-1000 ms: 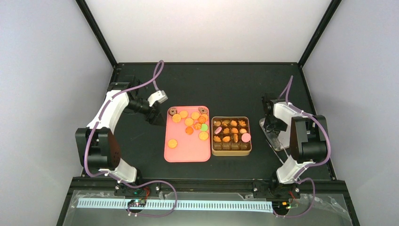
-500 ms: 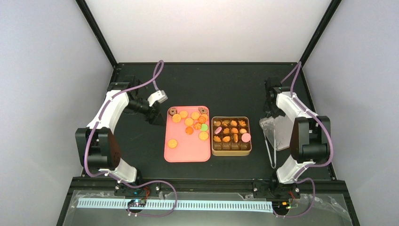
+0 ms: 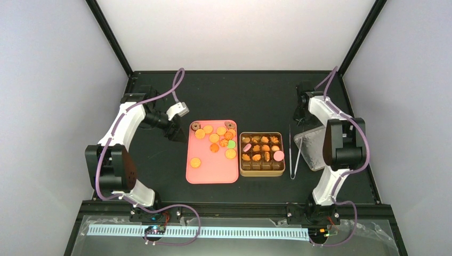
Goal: Pack the cookies
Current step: Place the clamp at the center of the board.
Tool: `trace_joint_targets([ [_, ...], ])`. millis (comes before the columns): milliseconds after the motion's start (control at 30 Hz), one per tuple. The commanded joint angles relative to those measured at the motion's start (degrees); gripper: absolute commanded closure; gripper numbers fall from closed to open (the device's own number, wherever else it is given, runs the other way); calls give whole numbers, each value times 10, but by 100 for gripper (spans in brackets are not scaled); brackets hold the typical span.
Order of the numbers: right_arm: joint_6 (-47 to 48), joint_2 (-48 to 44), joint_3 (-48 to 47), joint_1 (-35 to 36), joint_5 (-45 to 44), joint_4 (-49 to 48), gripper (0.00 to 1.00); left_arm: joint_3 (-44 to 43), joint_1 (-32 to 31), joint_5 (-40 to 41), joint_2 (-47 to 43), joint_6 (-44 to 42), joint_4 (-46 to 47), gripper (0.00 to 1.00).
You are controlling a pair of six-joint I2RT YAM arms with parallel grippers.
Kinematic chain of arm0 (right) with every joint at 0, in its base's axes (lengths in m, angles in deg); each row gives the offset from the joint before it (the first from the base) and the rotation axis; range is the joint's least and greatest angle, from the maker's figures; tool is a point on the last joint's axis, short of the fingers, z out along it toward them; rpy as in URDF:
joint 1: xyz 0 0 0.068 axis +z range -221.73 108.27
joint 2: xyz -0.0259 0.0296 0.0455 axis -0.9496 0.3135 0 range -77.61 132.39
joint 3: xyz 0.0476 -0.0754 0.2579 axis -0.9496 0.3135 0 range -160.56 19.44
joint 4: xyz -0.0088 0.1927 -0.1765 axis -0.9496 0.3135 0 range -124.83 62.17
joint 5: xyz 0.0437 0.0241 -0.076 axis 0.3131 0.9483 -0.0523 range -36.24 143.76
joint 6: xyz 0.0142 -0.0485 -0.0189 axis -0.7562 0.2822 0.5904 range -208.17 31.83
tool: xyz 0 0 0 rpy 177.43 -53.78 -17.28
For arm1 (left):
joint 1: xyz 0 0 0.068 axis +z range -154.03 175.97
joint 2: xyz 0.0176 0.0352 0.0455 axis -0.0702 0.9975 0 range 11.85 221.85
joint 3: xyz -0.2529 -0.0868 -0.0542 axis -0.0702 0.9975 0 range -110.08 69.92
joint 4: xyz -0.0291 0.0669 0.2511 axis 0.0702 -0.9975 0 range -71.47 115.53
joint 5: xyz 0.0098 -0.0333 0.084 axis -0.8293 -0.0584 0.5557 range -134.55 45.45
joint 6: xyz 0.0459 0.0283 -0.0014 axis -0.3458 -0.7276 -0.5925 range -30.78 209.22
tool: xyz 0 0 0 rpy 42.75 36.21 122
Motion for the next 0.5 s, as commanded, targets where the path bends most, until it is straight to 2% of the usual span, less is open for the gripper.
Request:
trace_joint_targets([
  [0, -11, 27, -39, -3, 24, -21, 99, -7, 4, -1, -4, 1, 1, 20],
  [33, -9, 36, -48, -3, 29, -23, 99, -7, 4, -1, -5, 1, 0, 20],
  [67, -7, 40, -57, -3, 30, -21, 93, -7, 4, -1, -6, 1, 1, 20],
  [200, 2, 39, -85, -3, 29, -9, 59, -6, 4, 2, -10, 0, 1, 20],
  [267, 5, 26, -81, -3, 20, -5, 48, -7, 4, 1, -8, 0, 0, 20],
  [333, 8, 8, -66, -3, 17, -1, 44, -7, 4, 1, -7, 0, 0, 20],
  [467, 10, -59, 15, 7, 18, -26, 46, -8, 4, 4, -2, 1, 2, 20],
])
